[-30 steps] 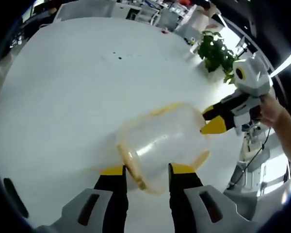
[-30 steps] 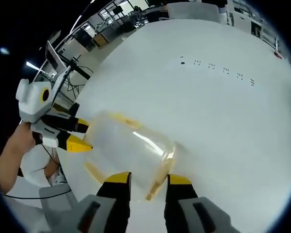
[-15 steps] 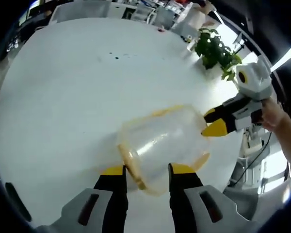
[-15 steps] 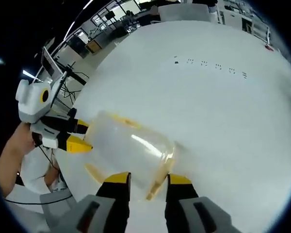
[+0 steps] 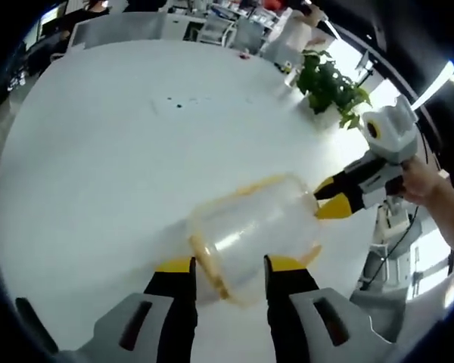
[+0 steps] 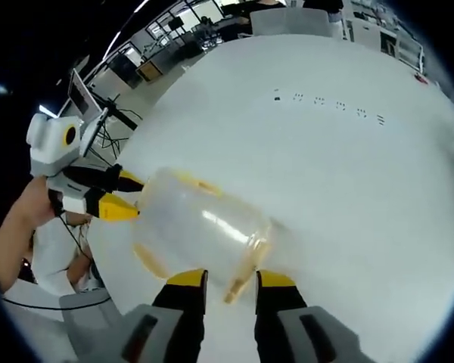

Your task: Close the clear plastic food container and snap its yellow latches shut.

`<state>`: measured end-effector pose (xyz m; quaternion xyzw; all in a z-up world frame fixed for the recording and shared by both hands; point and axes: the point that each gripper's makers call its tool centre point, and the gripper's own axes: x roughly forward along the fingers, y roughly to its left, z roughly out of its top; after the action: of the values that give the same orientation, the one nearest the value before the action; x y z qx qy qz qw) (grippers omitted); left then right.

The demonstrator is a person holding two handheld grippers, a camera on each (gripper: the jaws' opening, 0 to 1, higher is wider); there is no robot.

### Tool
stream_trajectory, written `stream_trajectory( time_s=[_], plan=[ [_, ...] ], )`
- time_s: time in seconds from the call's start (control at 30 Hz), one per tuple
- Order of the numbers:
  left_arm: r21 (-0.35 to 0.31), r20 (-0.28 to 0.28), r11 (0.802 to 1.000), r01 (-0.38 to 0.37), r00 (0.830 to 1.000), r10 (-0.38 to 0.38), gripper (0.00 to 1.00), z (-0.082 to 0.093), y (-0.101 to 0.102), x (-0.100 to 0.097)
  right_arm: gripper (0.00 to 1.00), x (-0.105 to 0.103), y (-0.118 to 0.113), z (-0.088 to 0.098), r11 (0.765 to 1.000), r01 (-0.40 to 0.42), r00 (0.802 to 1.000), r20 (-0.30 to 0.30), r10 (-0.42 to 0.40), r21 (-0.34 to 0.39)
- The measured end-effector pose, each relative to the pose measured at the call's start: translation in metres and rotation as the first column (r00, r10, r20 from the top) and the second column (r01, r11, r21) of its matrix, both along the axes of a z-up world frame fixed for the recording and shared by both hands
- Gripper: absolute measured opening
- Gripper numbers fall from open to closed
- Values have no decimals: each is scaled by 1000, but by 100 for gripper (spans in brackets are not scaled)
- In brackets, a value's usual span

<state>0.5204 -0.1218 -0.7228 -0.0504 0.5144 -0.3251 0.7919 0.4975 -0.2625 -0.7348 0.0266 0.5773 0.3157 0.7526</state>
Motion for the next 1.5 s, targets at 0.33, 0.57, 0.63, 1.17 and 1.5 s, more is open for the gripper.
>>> stream_trajectory(
  time_s=[0.33,0.57,0.63,1.17,1.5],
  plan=[
    [71,38,987,144,988,-147,34,9,5,-5,22,0,-5,16,987,-144,987,59,148,-73],
    [136,75,952,274,955,-286,37,17,1,-6,25,-4,-4,18,943,-300,947,72,313,-143],
    [158,91,938,309,941,-325,38,21,-1,-7,25,-7,-3,17,915,-363,922,77,380,-176],
    [379,175,719,583,718,-674,34,27,-13,-15,21,0,20,20,789,-548,794,124,596,-278],
    [368,232,645,670,606,-761,38,28,-33,-18,20,0,25,16,729,-616,730,133,670,-298]
  ],
)
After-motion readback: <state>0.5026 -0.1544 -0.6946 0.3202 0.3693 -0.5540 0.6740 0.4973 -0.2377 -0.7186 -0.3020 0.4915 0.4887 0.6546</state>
